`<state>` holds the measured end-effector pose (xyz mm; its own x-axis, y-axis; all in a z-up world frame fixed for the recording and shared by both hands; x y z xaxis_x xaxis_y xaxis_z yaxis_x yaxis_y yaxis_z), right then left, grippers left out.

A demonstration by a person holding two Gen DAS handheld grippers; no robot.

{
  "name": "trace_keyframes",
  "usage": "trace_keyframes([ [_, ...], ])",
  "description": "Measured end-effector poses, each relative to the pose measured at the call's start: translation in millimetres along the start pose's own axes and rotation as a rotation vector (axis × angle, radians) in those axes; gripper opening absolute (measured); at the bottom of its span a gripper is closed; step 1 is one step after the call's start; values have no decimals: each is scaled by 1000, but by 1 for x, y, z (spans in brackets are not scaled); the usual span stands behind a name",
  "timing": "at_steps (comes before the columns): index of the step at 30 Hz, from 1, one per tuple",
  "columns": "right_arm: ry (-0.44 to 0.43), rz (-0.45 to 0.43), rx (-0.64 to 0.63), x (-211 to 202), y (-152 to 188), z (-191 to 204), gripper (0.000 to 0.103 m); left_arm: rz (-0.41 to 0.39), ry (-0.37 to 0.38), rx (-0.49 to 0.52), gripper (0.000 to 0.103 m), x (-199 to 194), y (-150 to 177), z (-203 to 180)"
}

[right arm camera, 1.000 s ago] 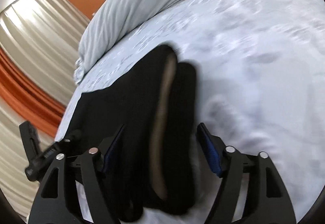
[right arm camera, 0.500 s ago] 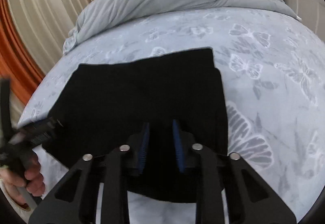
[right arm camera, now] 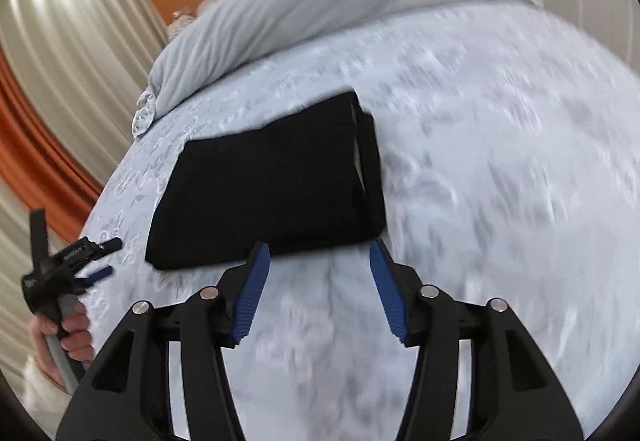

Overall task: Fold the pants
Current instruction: 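Lay the folded pants down and open both grippers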

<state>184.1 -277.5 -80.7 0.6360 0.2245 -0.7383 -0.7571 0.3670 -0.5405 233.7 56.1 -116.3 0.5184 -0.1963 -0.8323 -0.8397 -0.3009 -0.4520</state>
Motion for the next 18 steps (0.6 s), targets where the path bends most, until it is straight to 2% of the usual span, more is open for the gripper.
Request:
trace_keyframes([
  [2, -6, 6, 41, -10, 14, -4, 51, 36, 57, -20, 73, 11, 17, -6],
  [4, -16, 5, 55, -17, 22, -1, 51, 60, 84, -15, 40, 25, 25, -17],
  [6, -49, -12, 67, -27, 27, 5, 54, 53, 109, -34, 27, 34, 23, -24],
  [7, -58, -21, 71, -30, 29, 8, 57, 37, 80, -28, 28, 39, 20, -24],
  [8, -57, -31, 68, -31, 30, 10, 63, 33, 17, -2, 29, 45, 17, -19],
  [9, -49, -33, 58, -30, 31, 12, 65, 27, -91, 87, 30, 54, 18, -18],
  [10, -37, -31, 40, -28, 30, 15, 65, -4, -142, 175, 28, 56, 22, -20],
  [11, -23, -28, 11, -26, 29, 19, 65, -39, -264, 298, 28, 54, 25, -27],
  [12, -15, -35, -4, -25, 27, 22, 65, -45, -317, 359, 28, 51, 28, -32],
  [14, 7, -71, -31, -28, 23, 27, 65, -55, -352, 373, 28, 38, 30, -37],
  [17, 68, -141, -112, -40, 22, 36, 65, -77, -252, 298, 32, -3, 41, -49],
  [18, 85, -153, -132, -44, 23, 37, 65, -90, -250, 300, 41, -14, 45, -53],
])
Point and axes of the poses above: each gripper's, at about its wrist camera, not at the fingertips, and x roughly the way its jaws point, z to its left, y to its underside, the point moved 7 cm from there along x, roughly the way its jaws point, and after that the axes turned 4 degrees about x, right-handed, at the moved point
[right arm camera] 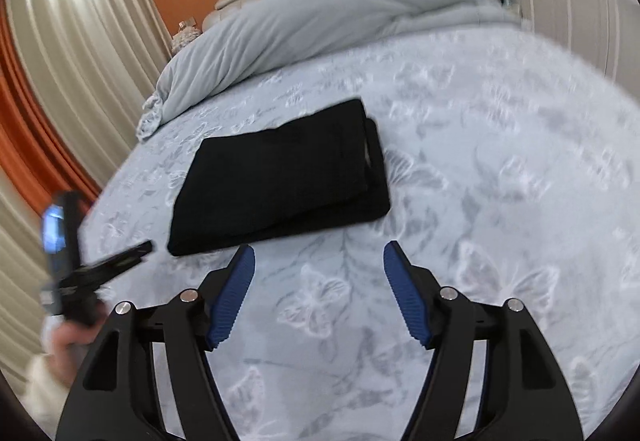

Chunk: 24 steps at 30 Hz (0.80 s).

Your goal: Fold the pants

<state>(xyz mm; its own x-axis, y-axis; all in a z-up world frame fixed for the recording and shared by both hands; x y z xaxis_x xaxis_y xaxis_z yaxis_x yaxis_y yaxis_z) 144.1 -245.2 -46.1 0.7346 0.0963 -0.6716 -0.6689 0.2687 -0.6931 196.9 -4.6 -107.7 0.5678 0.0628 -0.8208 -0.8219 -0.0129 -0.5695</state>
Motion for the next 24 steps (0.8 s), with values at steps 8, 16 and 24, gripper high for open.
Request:
trace_keyframes([
  [8, 133, -108, -137, -39, 19, -2, 92, -140, 62, 45, 65, -89, 50, -17],
  [16, 148, -35, -50, -41, 60, -24, 97, -195, 48, 151, 75, -103, 84, -23],
  [24, 135, -9, -36, -27, 81, -17, 97, -291, 73, 210, 80, -116, 92, -39],
])
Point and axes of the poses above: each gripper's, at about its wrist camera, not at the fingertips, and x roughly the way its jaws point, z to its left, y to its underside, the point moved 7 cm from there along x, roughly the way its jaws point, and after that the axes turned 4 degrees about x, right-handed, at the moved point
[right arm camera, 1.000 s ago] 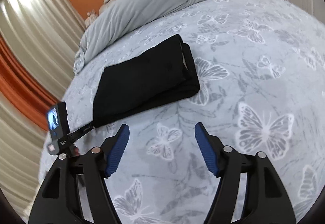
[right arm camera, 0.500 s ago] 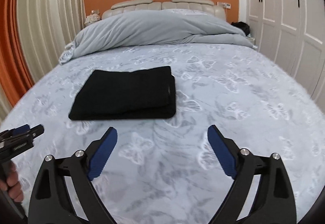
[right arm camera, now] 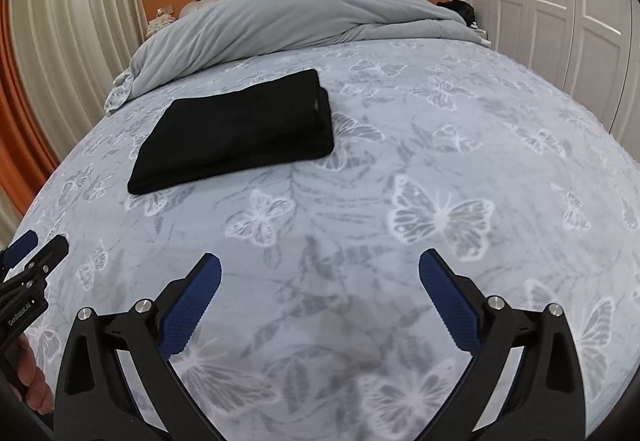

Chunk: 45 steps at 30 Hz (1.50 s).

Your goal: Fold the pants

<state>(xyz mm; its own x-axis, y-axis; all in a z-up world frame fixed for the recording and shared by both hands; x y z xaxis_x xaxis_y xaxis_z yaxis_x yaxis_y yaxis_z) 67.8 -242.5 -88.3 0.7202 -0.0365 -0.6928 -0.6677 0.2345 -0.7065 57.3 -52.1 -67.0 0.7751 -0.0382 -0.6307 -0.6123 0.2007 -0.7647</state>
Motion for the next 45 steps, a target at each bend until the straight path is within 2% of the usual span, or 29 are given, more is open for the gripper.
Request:
trace_keyframes([
  [6, 3, -46, -49, 3, 6, 14, 97, 2, 0, -68, 82, 12, -1, 1],
  [10, 12, -68, -40, 9, 12, 11, 97, 39, -29, -81, 82, 30, 7, 0],
  [13, 31, -100, -41, 14, 17, 7, 97, 36, -46, -78, 82, 40, 14, -1],
  [18, 55, -54, -47, 30, 25, 5, 97, 14, -69, -45, 82, 53, 26, -10],
  [38, 57, -57, -72, 29, 27, 12, 97, 7, -58, -43, 82, 54, 24, -15],
  [45, 59, -52, -77, 30, 28, 13, 97, 7, -34, -50, 82, 55, 26, -18],
])
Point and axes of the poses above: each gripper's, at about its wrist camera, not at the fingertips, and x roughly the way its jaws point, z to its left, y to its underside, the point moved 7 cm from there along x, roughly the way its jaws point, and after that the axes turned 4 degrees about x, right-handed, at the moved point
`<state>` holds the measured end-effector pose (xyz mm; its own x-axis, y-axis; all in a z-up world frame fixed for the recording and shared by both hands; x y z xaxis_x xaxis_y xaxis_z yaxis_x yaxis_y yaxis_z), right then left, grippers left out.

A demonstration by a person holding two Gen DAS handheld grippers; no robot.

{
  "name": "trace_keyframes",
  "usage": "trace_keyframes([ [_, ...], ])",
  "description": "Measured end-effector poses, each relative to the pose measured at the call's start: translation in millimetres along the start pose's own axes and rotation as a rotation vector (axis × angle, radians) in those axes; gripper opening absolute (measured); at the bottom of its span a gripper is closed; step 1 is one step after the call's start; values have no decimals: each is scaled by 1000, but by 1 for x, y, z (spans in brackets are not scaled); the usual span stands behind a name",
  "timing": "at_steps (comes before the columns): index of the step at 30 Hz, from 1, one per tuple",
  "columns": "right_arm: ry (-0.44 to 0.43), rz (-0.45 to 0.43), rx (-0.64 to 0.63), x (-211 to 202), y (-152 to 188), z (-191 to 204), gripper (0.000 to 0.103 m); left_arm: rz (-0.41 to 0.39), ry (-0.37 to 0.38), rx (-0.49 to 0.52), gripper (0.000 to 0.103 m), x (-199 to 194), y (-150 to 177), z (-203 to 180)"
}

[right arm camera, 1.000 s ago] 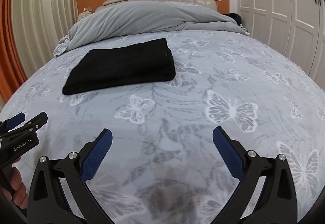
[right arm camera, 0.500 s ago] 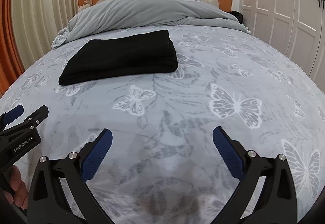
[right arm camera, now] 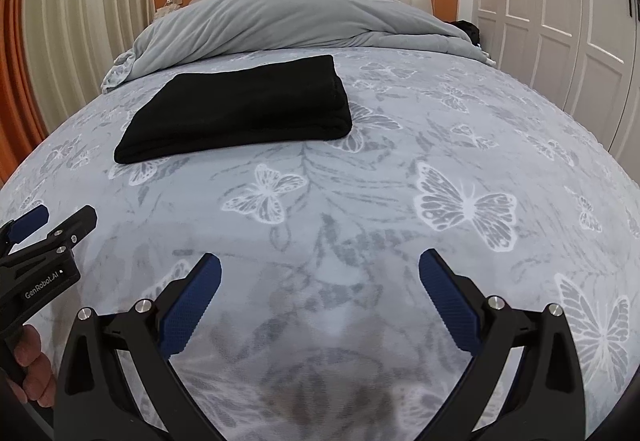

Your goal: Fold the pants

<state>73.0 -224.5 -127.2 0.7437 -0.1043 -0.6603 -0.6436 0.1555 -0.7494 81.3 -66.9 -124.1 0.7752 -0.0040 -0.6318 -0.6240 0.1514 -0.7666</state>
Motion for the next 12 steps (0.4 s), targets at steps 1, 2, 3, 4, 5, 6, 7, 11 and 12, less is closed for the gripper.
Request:
trace_keyframes([
  [1, -1, 1, 0, 0, 0, 0, 97, -4, -2, -1, 82, -1, 0, 0],
  [2, -1, 2, 0, 0, 0, 0, 97, -6, -6, 0, 82, -1, 0, 0],
  [3, -1, 2, -1, 1, 0, 0, 97, -11, -9, 1, 82, -2, 0, 0],
  [4, -2, 1, -1, 1, 0, 0, 97, -14, -14, 2, 82, -3, 0, -1],
  [5, -2, 2, -1, 1, 0, 0, 97, -15, -17, 2, 82, -3, 0, 0],
  [6, -2, 2, -1, 1, 1, 0, 97, -18, -18, 3, 82, -4, 0, 0],
  [7, -2, 1, 0, 0, 0, 0, 97, -17, -21, 6, 82, -4, -1, 0],
  [11, -3, 2, -1, 1, 0, -1, 97, -25, -27, 22, 82, -6, -1, -4],
  [12, -2, 3, 0, 2, 1, -1, 97, -25, -29, 23, 82, -6, -1, -5],
])
Point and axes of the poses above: each gripper's, at about its wrist camera, not at the fingertips, and x roughly the way its jaws point, z to its left, y to its underside, the point moved 7 cm from there along x, roughly the way its jaws point, and after that the axes turned 4 degrees about x, right-handed, at the moved point
